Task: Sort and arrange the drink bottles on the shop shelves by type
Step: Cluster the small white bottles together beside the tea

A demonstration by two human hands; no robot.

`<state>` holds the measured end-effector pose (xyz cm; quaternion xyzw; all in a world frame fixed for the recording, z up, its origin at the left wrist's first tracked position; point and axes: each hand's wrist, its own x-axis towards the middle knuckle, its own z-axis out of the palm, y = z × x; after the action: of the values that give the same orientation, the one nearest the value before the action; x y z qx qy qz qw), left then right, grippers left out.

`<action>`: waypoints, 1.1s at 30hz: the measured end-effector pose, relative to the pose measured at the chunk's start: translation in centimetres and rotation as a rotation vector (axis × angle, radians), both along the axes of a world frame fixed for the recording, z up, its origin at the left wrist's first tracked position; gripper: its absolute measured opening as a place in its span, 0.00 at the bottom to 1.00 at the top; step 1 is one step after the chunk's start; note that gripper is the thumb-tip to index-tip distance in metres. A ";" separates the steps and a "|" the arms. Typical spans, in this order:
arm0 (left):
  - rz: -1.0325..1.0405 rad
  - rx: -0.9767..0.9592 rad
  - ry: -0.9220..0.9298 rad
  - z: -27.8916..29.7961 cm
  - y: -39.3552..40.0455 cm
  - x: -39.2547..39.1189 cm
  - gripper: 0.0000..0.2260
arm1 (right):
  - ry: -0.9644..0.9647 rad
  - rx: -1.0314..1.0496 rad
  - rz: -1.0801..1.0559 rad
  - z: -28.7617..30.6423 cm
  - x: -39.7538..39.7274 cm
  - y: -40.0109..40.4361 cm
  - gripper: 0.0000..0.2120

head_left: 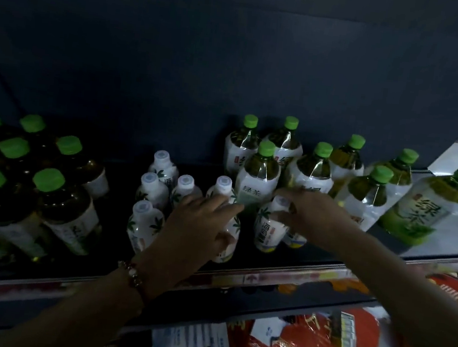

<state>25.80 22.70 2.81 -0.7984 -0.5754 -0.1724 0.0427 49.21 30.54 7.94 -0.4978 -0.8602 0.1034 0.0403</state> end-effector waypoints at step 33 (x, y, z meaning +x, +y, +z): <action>0.247 0.031 -0.056 0.2 -3.2 -4.2 0.24 | 0.140 0.034 0.138 6.9 -10.9 3.9 0.15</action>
<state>21.60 19.47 3.01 -0.7154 -0.6677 -0.1970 0.0596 38.34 34.49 14.83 -0.4282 -0.8891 0.1259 0.1017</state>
